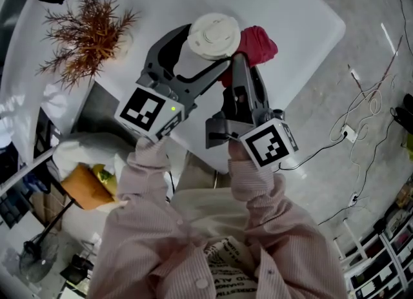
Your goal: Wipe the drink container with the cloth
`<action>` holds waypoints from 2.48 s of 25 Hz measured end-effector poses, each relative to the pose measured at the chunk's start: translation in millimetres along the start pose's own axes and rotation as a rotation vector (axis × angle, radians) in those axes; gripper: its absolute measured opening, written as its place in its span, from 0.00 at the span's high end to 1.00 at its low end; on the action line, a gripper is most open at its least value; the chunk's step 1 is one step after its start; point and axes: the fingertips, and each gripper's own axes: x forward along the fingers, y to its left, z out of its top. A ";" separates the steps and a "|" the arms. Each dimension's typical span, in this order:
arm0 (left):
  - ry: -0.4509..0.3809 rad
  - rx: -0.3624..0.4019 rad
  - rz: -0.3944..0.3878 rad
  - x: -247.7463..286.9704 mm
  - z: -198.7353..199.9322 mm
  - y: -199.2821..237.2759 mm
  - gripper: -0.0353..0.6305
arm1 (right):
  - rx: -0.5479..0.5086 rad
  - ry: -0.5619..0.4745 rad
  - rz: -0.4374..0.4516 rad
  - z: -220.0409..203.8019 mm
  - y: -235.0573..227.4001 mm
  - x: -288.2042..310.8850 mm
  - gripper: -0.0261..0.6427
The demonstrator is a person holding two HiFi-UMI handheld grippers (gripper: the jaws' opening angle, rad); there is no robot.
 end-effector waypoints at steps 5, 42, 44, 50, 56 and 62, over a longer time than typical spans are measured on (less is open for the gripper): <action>-0.004 -0.002 0.003 -0.4 -0.1 0.2 0.38 | 0.023 -0.010 0.002 -3.2 -4.3 2.3 0.89; -0.008 -0.005 0.012 -0.4 -2.9 1.8 0.38 | -0.022 0.130 -0.135 -52.4 -96.9 24.5 0.89; -0.006 -0.007 0.015 -0.1 -3.4 2.1 0.38 | -0.027 0.151 -0.129 -52.5 -97.0 26.1 0.89; 0.002 -0.012 0.020 -0.4 -2.7 2.5 0.38 | -0.078 0.262 -0.093 -43.1 -87.2 30.0 0.89; 0.025 -0.011 0.020 -1.0 -2.4 2.7 0.38 | -0.125 0.414 -0.031 -20.9 -75.3 37.0 0.89; 0.041 -0.017 0.025 -0.5 -1.8 2.3 0.38 | -0.152 0.594 0.097 1.8 -48.8 54.6 0.89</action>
